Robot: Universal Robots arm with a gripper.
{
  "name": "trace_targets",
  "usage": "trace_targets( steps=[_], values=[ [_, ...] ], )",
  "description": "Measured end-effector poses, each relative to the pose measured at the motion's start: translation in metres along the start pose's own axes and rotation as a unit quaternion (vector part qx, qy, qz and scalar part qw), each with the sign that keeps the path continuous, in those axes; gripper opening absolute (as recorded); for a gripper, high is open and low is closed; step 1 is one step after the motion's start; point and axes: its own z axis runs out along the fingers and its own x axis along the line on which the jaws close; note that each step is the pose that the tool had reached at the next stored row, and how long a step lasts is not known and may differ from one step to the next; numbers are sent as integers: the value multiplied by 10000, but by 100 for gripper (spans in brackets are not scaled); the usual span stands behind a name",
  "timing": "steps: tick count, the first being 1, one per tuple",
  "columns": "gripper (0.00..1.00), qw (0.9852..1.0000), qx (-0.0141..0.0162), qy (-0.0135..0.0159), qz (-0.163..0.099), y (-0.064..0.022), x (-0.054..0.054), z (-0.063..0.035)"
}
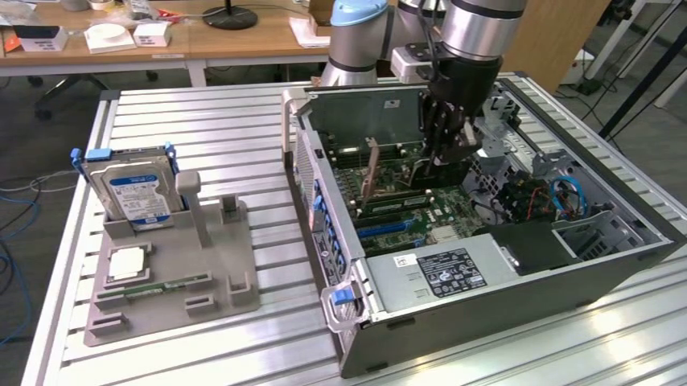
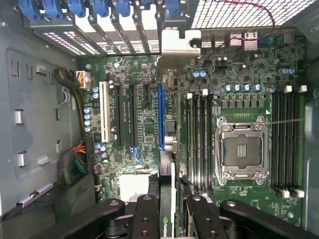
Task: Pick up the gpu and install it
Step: 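Insert the gpu into the slot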
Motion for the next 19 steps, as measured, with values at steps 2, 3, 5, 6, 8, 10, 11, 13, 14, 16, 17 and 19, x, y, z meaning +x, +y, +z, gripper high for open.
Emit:
trace_targets(
  steps=[2,3,5,6,8,10,11,13,14,16,17,19],
  values=[
    [26,10000,1,0,-7,9,5,3],
    [26,10000,0,1,-10,15,9,5],
    [26,10000,1,0,-16,30,17,12],
    [26,10000,2,1,-20,37,23,15],
    [26,10000,5,1,-27,51,36,23],
    [26,10000,8,-1,-36,63,47,36],
    [26,10000,10,-1,-41,68,52,43],
    [26,10000,12,0,-57,80,61,60],
    [26,10000,14,-1,-66,89,65,71],
    [26,10000,16,0,-85,106,71,94],
    [26,10000,16,0,-96,113,74,106],
    [26,9999,18,0,-118,130,78,131]
  ],
)
